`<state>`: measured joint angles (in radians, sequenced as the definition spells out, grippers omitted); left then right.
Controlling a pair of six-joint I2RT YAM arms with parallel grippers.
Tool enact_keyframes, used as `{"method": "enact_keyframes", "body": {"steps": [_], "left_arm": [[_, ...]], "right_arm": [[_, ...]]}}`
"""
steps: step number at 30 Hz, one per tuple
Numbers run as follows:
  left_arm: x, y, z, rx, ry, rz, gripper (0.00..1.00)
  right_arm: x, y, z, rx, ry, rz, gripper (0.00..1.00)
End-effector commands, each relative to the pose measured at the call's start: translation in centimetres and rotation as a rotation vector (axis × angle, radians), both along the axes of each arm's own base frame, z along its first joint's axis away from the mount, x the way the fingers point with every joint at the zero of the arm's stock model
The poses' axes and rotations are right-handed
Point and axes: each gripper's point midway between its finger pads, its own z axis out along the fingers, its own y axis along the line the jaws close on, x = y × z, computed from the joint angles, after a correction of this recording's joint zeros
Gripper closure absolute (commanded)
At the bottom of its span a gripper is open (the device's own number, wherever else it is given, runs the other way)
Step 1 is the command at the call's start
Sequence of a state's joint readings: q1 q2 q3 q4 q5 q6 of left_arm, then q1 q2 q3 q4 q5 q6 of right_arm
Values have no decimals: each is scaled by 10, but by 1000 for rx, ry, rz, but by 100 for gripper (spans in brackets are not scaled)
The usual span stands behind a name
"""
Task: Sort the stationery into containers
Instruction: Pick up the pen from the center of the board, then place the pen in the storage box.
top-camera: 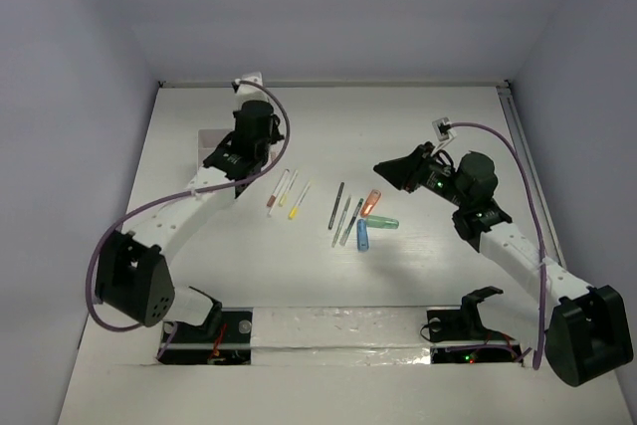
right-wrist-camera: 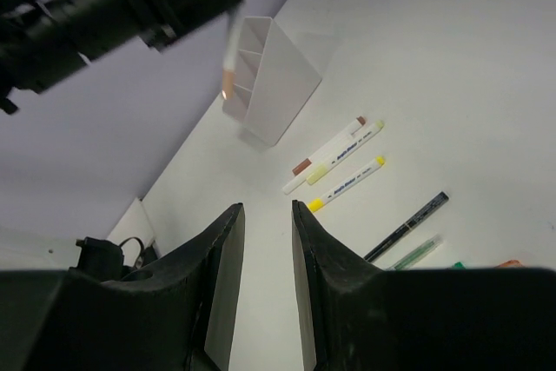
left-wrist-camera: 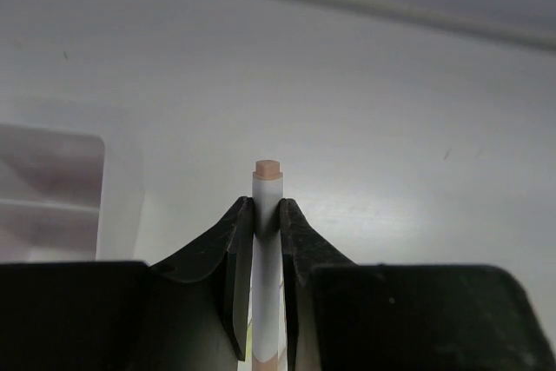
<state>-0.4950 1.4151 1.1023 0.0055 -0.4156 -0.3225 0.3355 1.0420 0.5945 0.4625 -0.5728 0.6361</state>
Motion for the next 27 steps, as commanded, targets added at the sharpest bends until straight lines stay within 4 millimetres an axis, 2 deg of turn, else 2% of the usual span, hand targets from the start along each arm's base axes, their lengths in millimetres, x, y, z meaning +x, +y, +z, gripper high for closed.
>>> {"method": "enact_keyframes", "body": {"steps": [1, 3, 4, 7, 8, 10, 11, 12, 15, 20, 27], "left_arm": [[18, 26, 86, -104, -254, 107, 100], [27, 36, 96, -130, -286, 127, 100], [33, 50, 99, -134, -300, 166, 100], [41, 76, 97, -131, -332, 225, 100], [44, 93, 89, -126, -328, 255, 100], [47, 107, 91, -121, -361, 283, 100], [46, 118, 83, -84, -356, 320, 100], [48, 125, 88, -79, -396, 343, 100], [51, 131, 80, -19, -414, 354, 100], [53, 151, 66, 75, -406, 438, 100], [64, 159, 43, 191, -376, 467, 100]], "right_arm": [[-2, 4, 6, 20, -33, 19, 66], [1, 2, 5, 12, -37, -2, 66], [1, 1, 3, 14, -32, -8, 66], [-1, 3, 3, 20, -33, 9, 66], [-1, 3, 5, 20, -37, 9, 66], [-1, 2, 5, 21, -45, 2, 66], [-1, 2, 4, 23, -42, 8, 66], [-3, 4, 6, 36, -45, 19, 66], [-6, 8, 6, 35, -44, 42, 66], [-5, 9, 4, 38, -53, 45, 66], [-8, 12, 3, 36, -59, 63, 66]]}}
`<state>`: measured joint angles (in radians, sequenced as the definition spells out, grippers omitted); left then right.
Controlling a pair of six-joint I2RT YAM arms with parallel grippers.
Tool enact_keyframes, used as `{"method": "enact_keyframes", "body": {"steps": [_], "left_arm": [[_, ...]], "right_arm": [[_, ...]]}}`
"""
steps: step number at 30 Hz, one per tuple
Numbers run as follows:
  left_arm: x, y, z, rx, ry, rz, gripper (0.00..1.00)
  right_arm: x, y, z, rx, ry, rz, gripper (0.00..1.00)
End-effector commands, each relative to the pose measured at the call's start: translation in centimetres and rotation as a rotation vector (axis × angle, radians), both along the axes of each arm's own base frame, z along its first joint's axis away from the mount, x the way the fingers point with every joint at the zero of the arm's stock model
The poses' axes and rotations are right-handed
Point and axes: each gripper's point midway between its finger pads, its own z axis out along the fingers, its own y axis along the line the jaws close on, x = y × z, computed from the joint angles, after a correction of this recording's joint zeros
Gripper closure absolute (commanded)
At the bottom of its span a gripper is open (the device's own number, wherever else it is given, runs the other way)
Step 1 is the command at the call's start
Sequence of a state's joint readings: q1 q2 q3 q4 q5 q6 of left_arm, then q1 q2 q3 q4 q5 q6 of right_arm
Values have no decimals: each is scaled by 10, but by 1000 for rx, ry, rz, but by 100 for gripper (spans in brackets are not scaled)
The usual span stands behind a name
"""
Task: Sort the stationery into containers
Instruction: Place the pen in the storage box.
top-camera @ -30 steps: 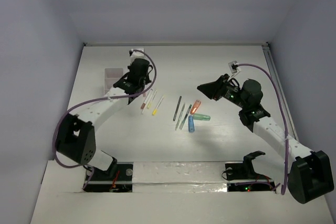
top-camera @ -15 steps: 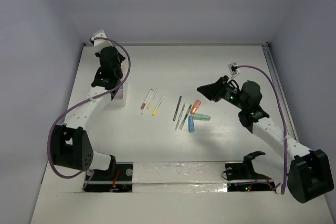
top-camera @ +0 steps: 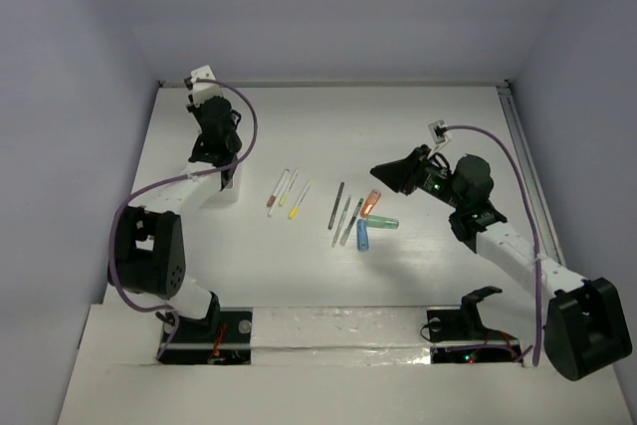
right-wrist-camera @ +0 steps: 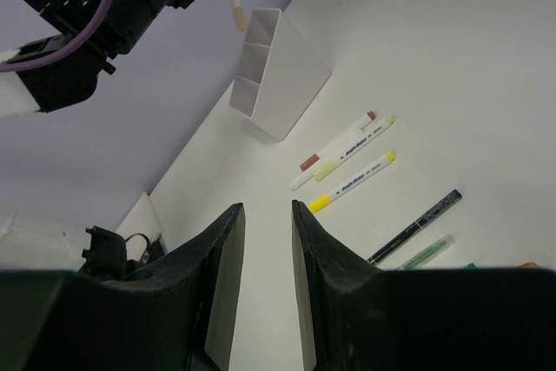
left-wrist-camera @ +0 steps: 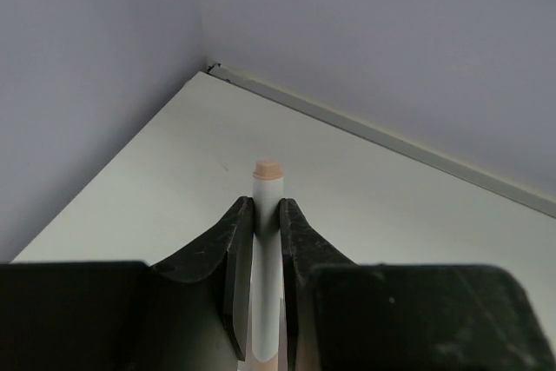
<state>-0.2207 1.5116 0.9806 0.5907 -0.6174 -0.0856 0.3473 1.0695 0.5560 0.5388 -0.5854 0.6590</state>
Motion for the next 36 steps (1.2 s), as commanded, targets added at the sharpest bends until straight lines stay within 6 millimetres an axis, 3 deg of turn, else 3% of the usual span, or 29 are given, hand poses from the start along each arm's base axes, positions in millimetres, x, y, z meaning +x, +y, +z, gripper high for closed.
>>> {"method": "enact_keyframes", "body": {"steps": [1, 13, 27, 32, 36], "left_arm": [[6, 10, 12, 53, -50, 53, 100], [20, 13, -9, 79, -41, 66, 100], [26, 13, -30, 77, -41, 71, 100], [14, 18, -37, 59, -60, 99, 96], [10, 20, -39, 32, -65, 112, 84]], "right_arm": [[-4, 6, 13, 20, -70, 35, 66], [-8, 16, 11, 14, -82, 66, 66], [-4, 8, 12, 24, -110, 2, 66], [-5, 8, 12, 32, -113, 7, 66], [-3, 6, 11, 30, -108, -15, 66]]}}
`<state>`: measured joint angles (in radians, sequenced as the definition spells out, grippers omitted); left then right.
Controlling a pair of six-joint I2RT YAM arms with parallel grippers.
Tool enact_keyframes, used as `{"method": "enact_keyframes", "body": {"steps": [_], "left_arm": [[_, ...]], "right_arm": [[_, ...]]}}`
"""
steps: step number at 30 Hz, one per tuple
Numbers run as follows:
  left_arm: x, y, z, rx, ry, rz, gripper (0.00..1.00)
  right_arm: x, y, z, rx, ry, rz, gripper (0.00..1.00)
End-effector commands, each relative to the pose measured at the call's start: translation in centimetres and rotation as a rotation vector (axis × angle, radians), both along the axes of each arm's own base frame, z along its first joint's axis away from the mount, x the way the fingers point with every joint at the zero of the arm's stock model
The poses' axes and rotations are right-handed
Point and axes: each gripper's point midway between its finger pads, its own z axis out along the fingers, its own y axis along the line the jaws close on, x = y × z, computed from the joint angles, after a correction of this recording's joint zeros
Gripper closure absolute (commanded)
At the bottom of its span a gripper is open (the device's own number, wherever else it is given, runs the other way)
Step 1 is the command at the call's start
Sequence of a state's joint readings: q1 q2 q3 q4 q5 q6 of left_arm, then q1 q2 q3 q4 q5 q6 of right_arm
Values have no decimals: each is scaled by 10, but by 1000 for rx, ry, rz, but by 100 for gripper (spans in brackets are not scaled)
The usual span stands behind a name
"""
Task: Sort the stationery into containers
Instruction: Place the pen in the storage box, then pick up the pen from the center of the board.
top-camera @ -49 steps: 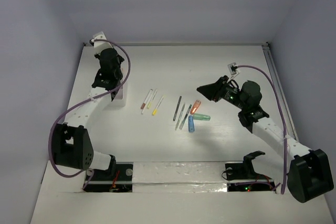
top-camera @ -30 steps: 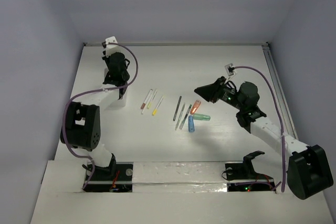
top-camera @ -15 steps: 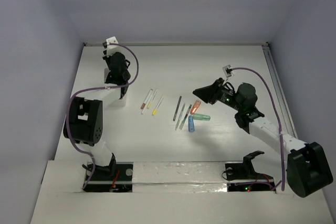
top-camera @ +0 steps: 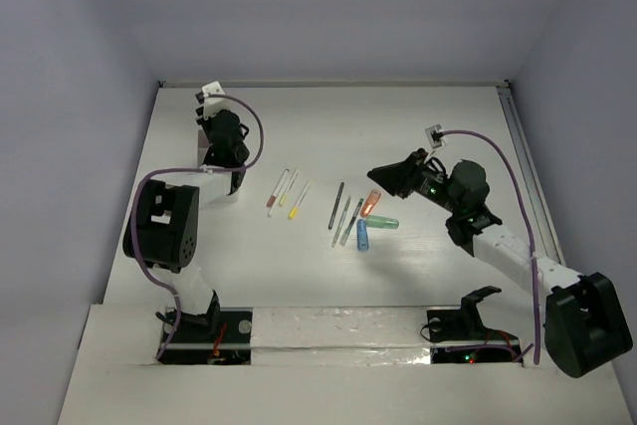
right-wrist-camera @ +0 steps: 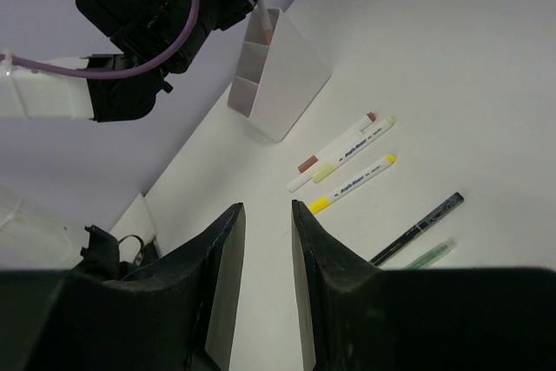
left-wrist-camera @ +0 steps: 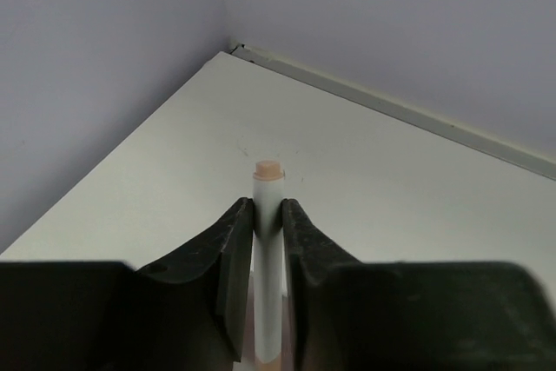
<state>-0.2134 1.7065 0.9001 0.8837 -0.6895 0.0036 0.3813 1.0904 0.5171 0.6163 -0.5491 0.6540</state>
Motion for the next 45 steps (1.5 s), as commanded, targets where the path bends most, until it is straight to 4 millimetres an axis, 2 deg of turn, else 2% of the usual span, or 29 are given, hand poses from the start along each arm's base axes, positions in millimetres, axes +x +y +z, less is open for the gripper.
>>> {"method": "enact_keyframes", "body": {"steps": [1, 2, 5, 7, 8, 9, 11, 12, 13, 14, 15, 16, 17, 18, 19, 20, 22, 23, 24, 27, 30, 32, 33, 36, 45], "left_arm": [[-6, 6, 23, -57, -100, 32, 81], [-7, 6, 24, -64, -103, 32, 79], [-12, 5, 33, -92, -126, 25, 61], [-20, 0, 55, -118, -187, 1, 52], [-20, -1, 56, -125, -191, -7, 49], [-23, -2, 71, -138, -224, -19, 48], [-26, -9, 82, -167, -237, -38, 48], [-33, -15, 97, -189, -271, -60, 48], [-35, -23, 99, -203, -267, -86, 50], [-37, -29, 104, -226, -273, -129, 52], [-44, -42, 114, -289, -304, -182, 63], [-46, -56, 107, -313, -268, -236, 69], [-46, -77, 104, -342, -238, -353, 73], [-49, -97, 99, -367, -204, -430, 85], [-53, -112, 81, -385, -127, -478, 89], [-60, -143, 70, -389, -68, -571, 100], [-71, -167, 30, -358, 92, -617, 100], [-80, -187, 18, -344, 148, -669, 100], [-85, -192, 1, -331, 205, -674, 100], [-105, -198, -38, -334, 323, -686, 100], [-114, -196, -64, -335, 392, -687, 100], [-115, -193, -73, -322, 421, -666, 100], [-115, -191, -81, -316, 440, -654, 91], [-108, -193, -88, -301, 463, -642, 76], [-87, -193, -119, -232, 550, -585, 78]], "right_arm": [[-1, 0, 16, 21, -77, -11, 66], [1, 0, 18, 18, -79, -14, 66], [3, -2, 15, 15, -70, -31, 66], [0, 1, 16, 23, -65, -4, 66], [0, 1, 16, 23, -66, -4, 66], [1, 1, 16, 22, -66, -7, 66], [1, 0, 15, 23, -63, -13, 66], [0, 1, 16, 24, -64, -6, 66], [-1, 2, 15, 24, -59, 1, 66], [-1, 2, 15, 21, -60, 2, 66], [1, 1, 15, 18, -58, -7, 68], [2, 0, 13, 11, -55, -14, 73], [3, 0, 13, 9, -55, -19, 84], [3, 1, 11, 8, -48, -12, 88], [3, 2, 12, 11, -45, -6, 92], [2, 2, 12, 13, -45, -1, 96], [4, 2, 10, 10, -40, -9, 98], [5, 2, 9, 8, -37, -15, 100], [5, 2, 7, 7, -31, -13, 100], [3, 8, 6, 10, -19, 19, 100], [6, 6, 3, -1, -17, -3, 100], [5, 7, 4, 3, -18, 7, 100], [5, 8, 4, 4, -17, 16, 100], [7, 7, 2, -6, -20, 6, 100], [4, 9, 4, -8, -25, 11, 100]]}}
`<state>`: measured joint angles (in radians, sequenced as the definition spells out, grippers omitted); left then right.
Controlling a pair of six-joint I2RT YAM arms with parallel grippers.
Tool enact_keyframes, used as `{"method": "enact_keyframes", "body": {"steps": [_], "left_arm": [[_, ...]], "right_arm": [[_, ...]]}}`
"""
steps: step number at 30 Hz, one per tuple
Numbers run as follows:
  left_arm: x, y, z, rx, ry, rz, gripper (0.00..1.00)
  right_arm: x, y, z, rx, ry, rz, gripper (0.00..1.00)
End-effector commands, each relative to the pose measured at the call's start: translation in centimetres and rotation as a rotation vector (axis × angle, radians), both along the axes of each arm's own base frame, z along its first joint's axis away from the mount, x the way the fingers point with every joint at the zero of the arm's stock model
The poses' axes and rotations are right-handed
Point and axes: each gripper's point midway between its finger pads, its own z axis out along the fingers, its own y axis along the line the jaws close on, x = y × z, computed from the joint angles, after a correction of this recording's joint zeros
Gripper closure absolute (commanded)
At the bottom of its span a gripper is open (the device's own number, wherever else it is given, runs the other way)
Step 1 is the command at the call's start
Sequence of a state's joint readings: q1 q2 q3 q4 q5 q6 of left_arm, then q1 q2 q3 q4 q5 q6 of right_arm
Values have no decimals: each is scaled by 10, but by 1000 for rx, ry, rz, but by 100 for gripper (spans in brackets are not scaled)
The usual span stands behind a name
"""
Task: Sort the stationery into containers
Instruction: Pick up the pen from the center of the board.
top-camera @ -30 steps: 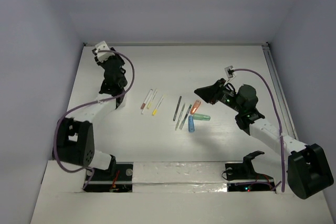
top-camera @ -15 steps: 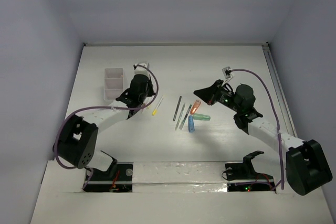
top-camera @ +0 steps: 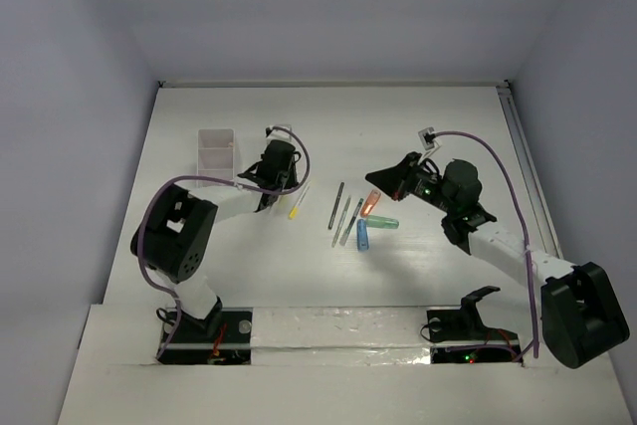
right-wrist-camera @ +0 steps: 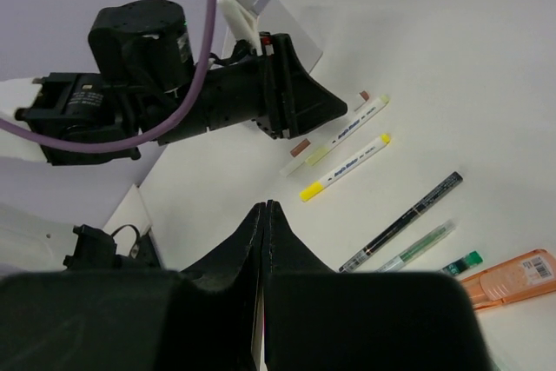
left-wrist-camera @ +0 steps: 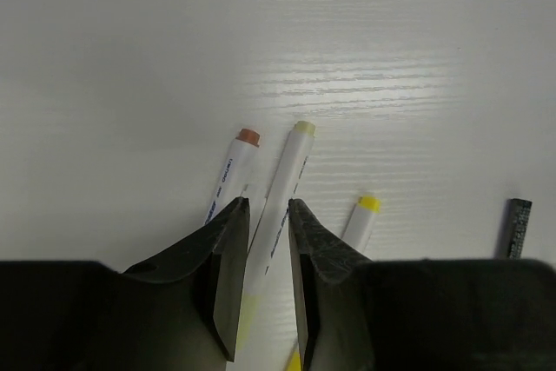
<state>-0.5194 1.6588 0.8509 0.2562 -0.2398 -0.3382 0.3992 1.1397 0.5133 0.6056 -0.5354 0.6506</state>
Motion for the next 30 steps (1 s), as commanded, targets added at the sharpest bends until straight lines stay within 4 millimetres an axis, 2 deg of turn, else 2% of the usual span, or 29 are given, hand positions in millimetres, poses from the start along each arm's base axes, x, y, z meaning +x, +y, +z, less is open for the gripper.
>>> {"method": "enact_keyframes", "body": {"steps": [1, 10, 15, 18, 30], "left_arm": [[15, 2, 9, 26, -31, 22, 78], [28, 10, 10, 100, -40, 59, 76], [31, 6, -8, 140, 4, 25, 75], [31, 11, -17, 164, 31, 21, 76], [35, 20, -25, 195, 59, 30, 76]], "right_arm": [[-1, 4, 24, 20, -81, 21, 100], [2, 5, 23, 19, -78, 18, 100], [0, 7, 24, 22, -79, 38, 100], [0, 8, 23, 18, -78, 25, 100], [1, 7, 21, 10, -73, 18, 100]]}}
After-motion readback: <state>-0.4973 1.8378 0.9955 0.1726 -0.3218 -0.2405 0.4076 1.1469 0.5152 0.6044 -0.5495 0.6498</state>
